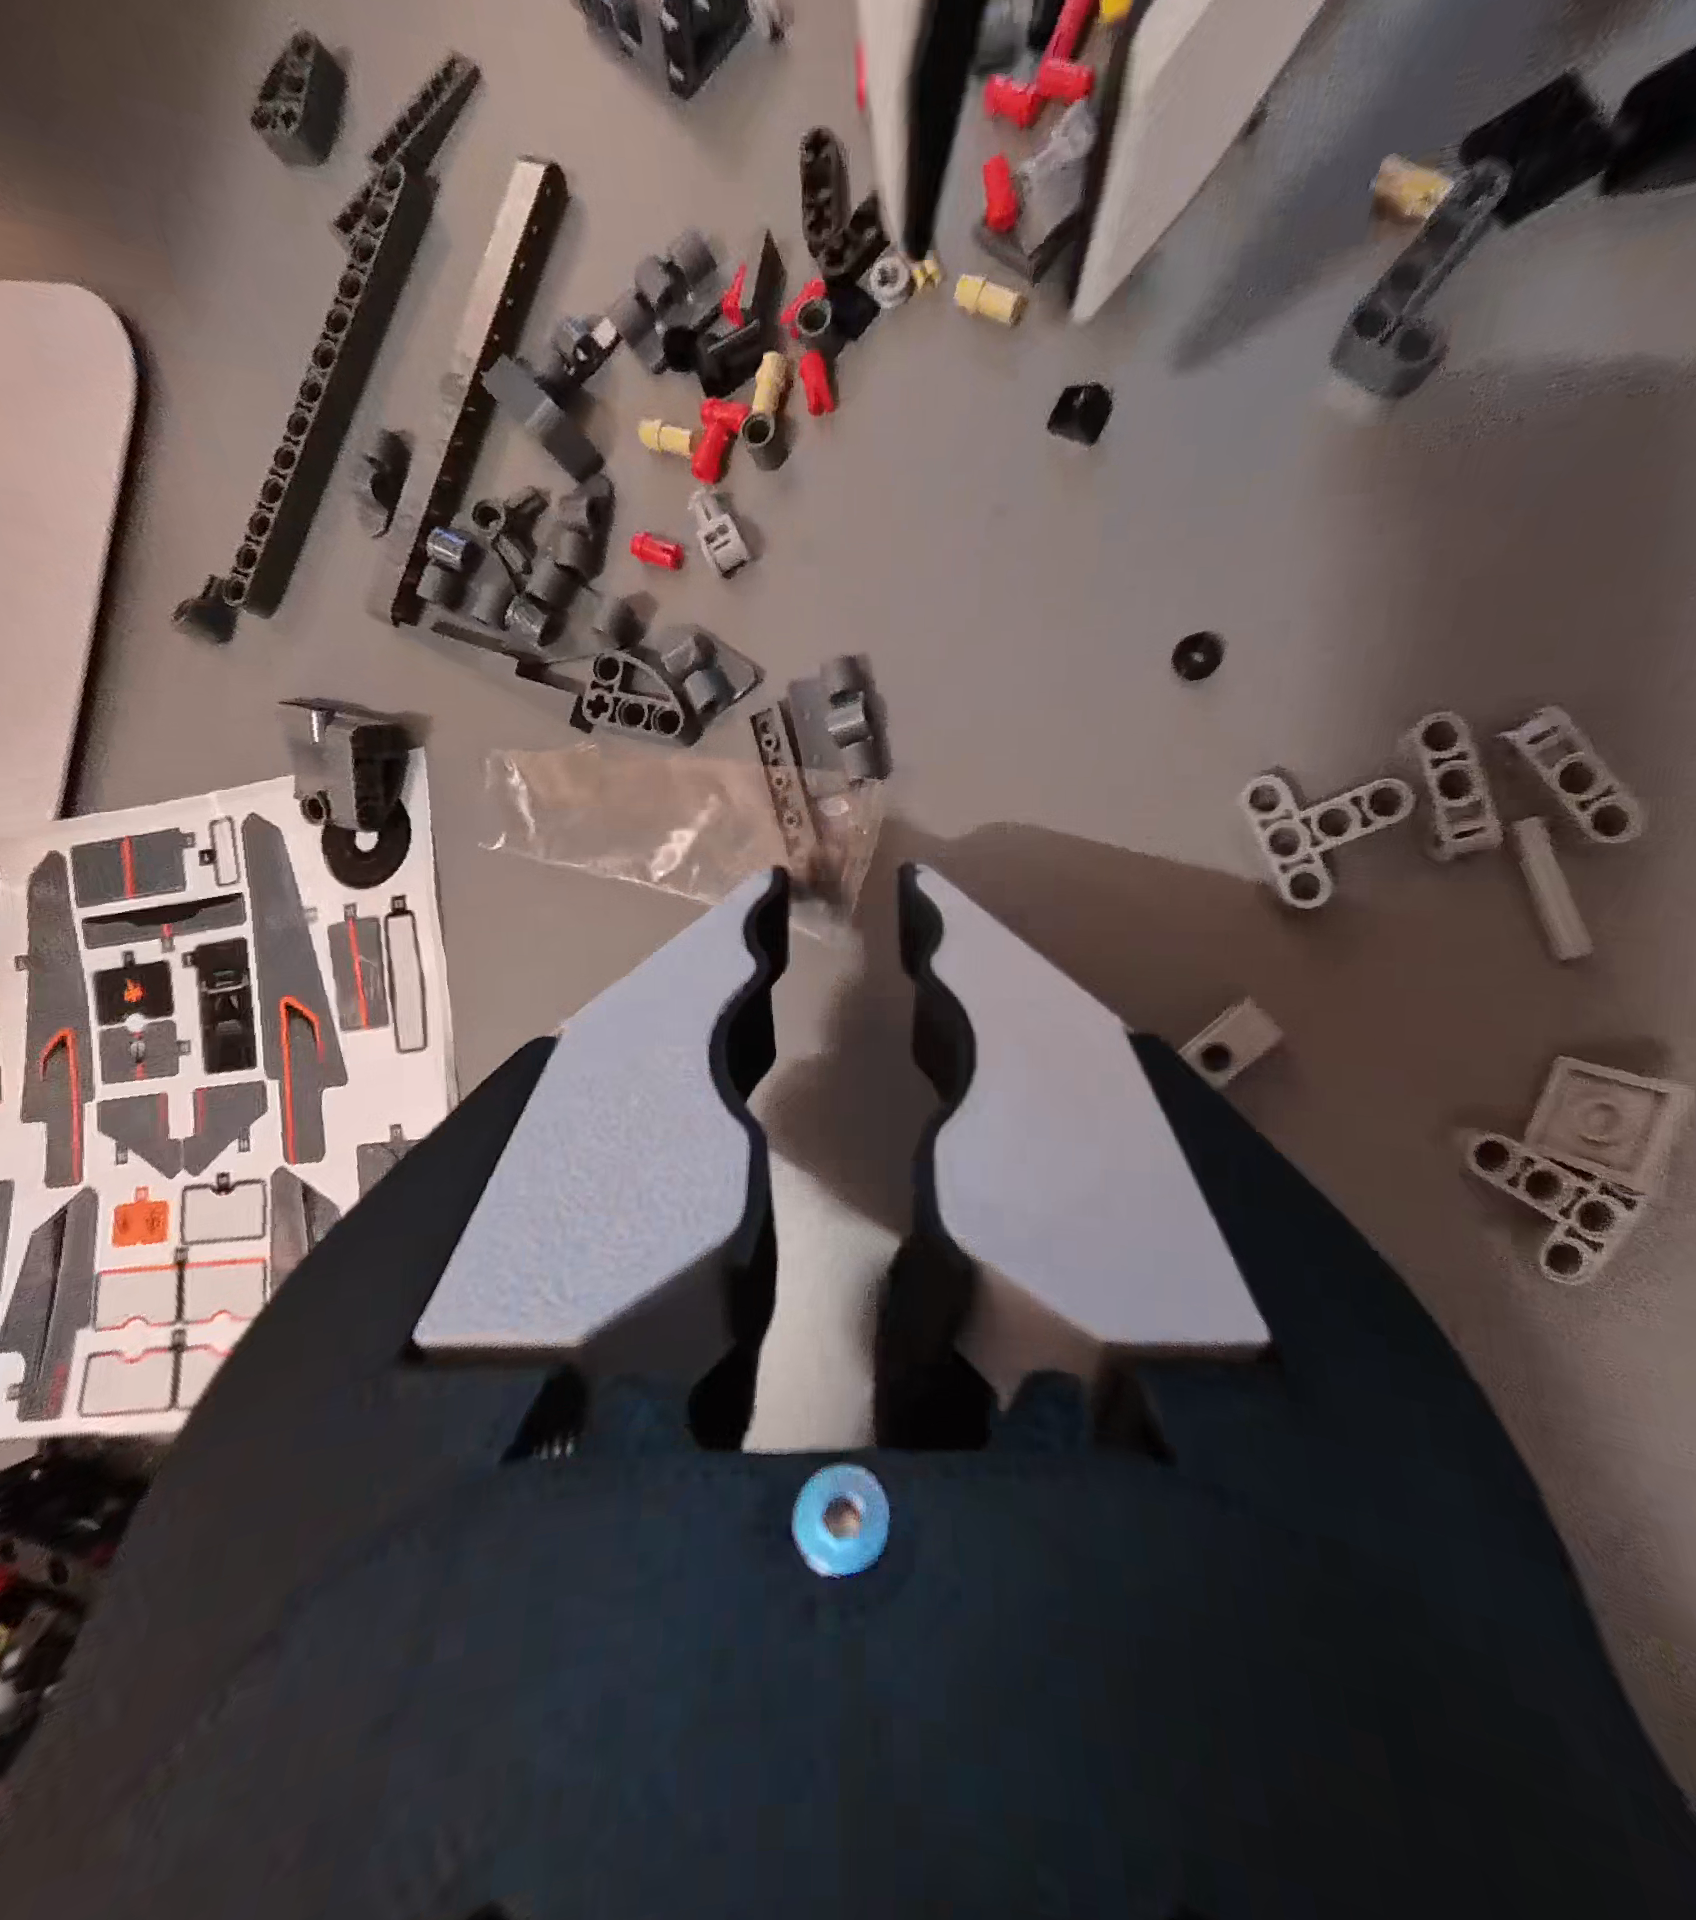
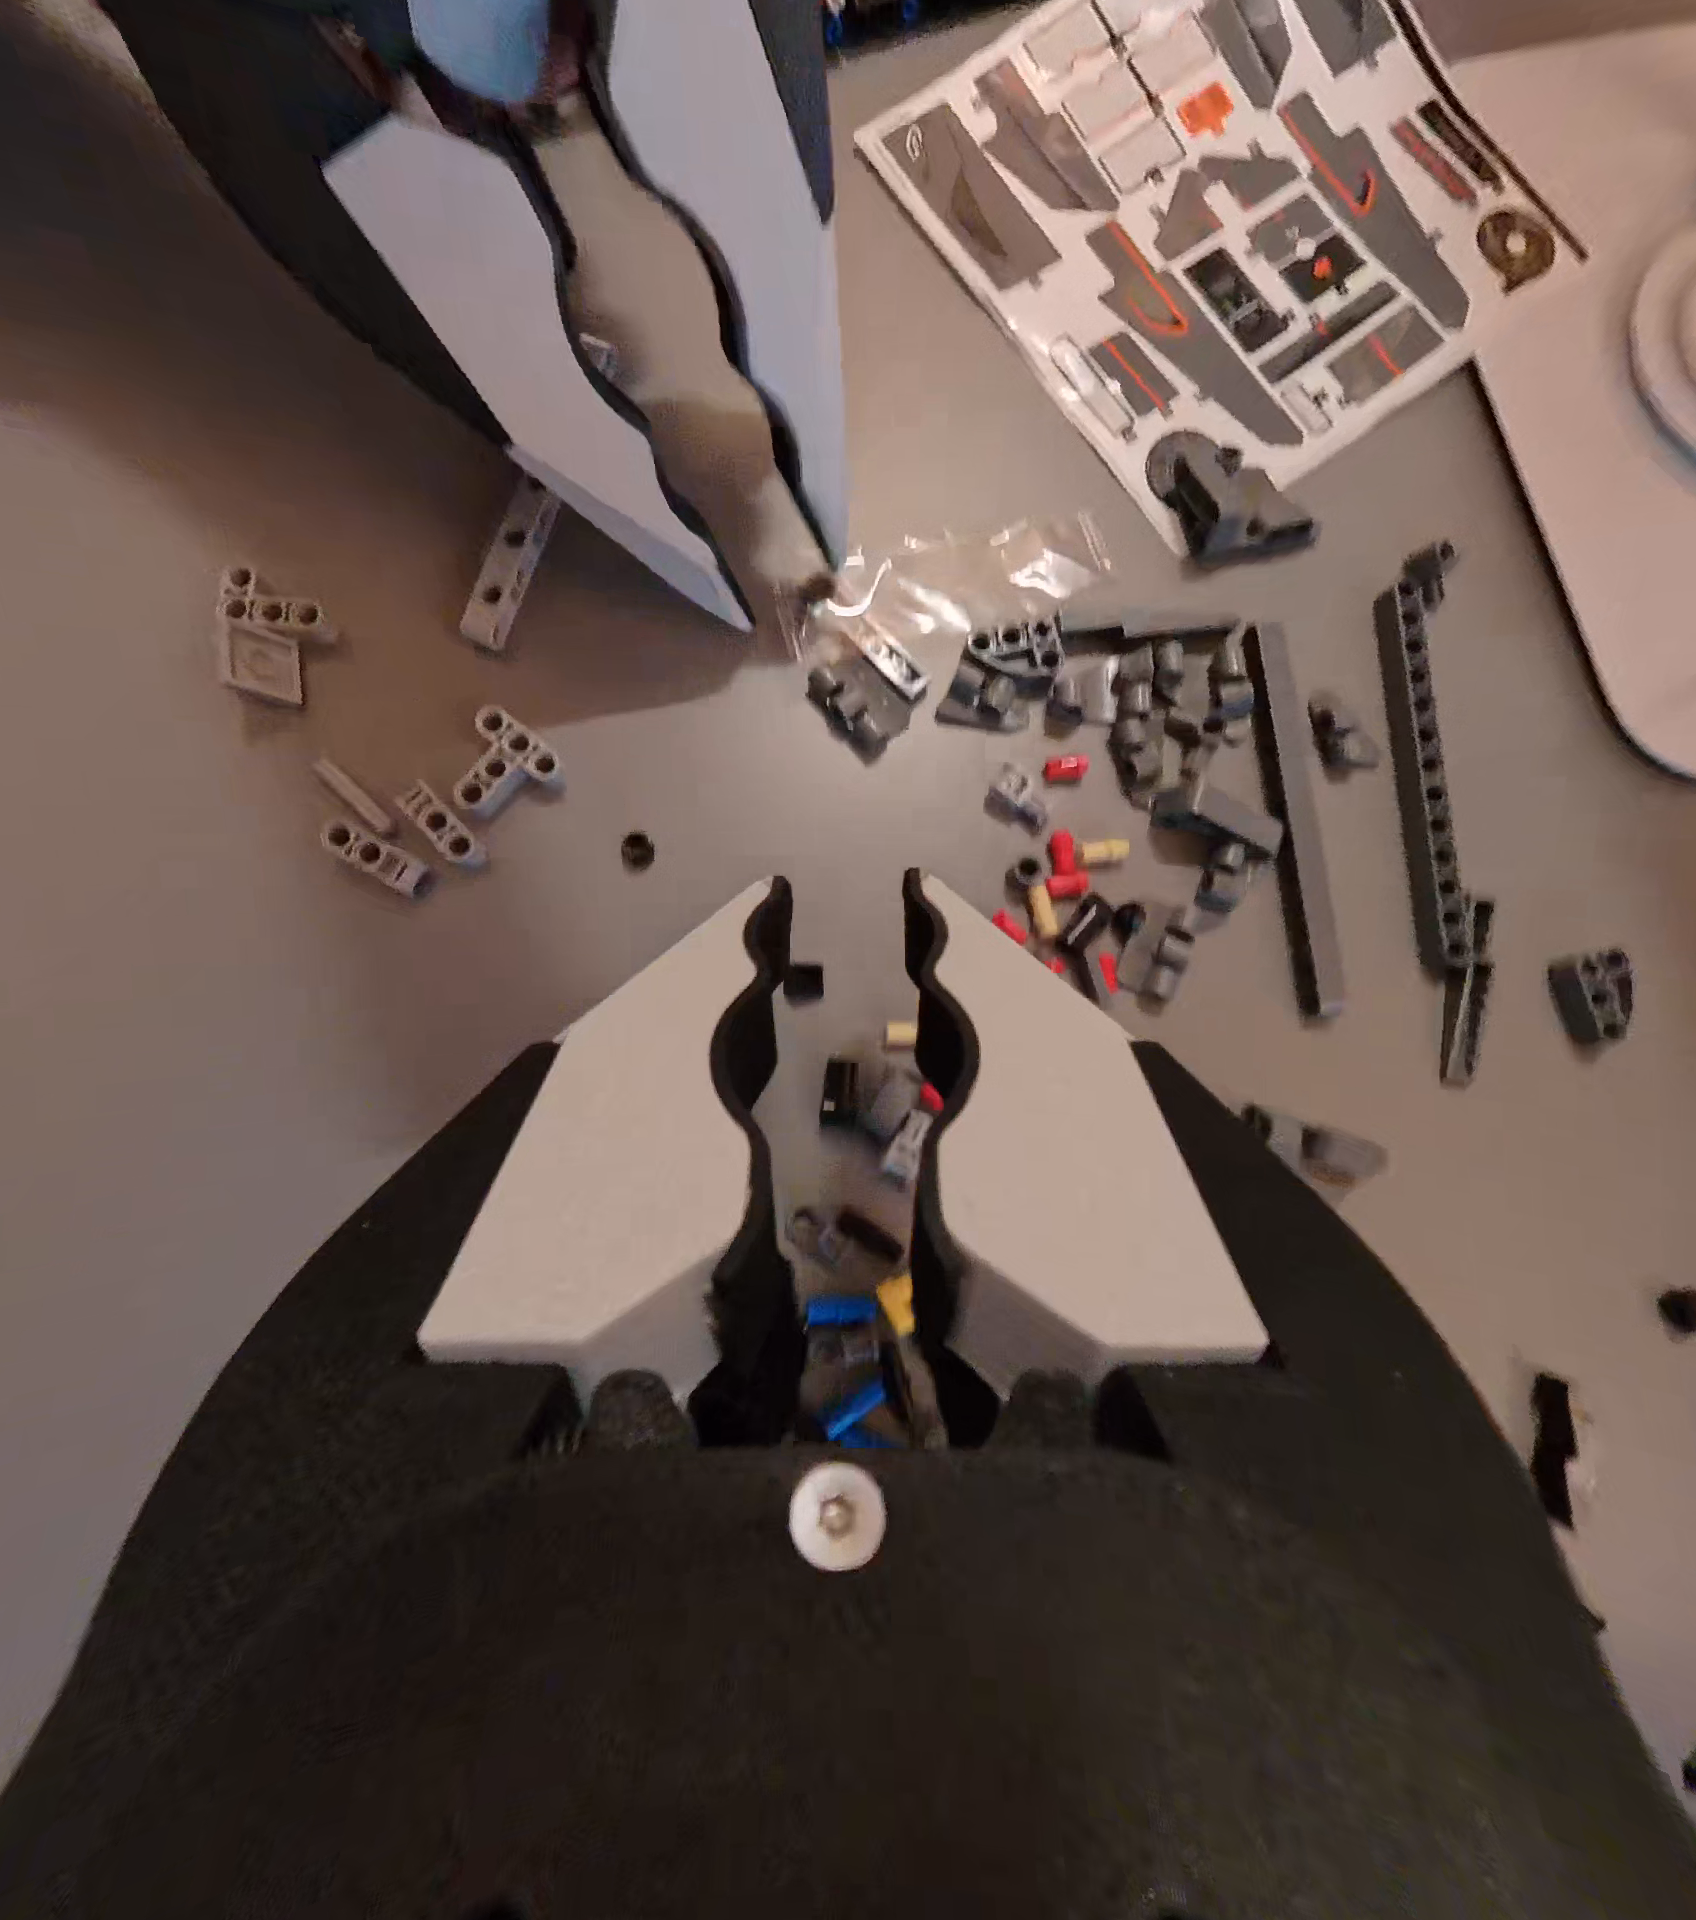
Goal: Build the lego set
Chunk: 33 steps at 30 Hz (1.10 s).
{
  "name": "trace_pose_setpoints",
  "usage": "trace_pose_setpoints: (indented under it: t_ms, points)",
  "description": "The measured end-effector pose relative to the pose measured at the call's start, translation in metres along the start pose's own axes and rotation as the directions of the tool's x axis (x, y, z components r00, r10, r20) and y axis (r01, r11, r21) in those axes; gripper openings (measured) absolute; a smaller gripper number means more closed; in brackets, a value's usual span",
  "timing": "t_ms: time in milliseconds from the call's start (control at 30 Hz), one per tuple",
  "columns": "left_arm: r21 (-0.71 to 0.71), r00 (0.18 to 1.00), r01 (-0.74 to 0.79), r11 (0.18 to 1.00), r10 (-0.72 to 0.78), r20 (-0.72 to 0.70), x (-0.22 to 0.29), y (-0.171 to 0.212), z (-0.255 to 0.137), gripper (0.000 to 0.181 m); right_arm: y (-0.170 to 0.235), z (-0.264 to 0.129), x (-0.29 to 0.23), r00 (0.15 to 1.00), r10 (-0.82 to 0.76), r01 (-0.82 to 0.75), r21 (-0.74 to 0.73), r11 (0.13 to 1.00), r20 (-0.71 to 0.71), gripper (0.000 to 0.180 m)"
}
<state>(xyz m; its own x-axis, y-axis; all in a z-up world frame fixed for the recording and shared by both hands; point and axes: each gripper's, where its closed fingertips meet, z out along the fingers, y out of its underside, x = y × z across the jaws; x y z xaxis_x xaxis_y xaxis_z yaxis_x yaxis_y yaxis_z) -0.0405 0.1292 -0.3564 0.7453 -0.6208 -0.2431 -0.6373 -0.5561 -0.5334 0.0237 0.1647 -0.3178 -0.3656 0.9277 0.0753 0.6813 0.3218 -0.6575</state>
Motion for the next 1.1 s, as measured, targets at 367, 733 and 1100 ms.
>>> trace_pose_setpoints:
  t_ms: [367,733,1100]
  points:
    - [-0.125,0.999,-0.023,0.992,0.026,0.027,-0.017,0.016,-0.008,0.000,-0.037,0.054,0.009,0.987,-0.148,0.150,-0.035,0.988,0.064,0.015]
    - [-0.190,0.993,0.112,0.975,-0.106,0.044,-0.045,0.039,-0.021,0.021,-0.027,0.081,0.015,0.931,-0.292,0.324,-0.125,0.938,0.220,0.013]
    - [0.021,0.997,-0.039,0.999,0.037,0.070,-0.011,0.002,-0.025,0.026,-0.033,0.079,0.006,0.945,-0.072,0.103,-0.082,0.991,0.320,0.005]
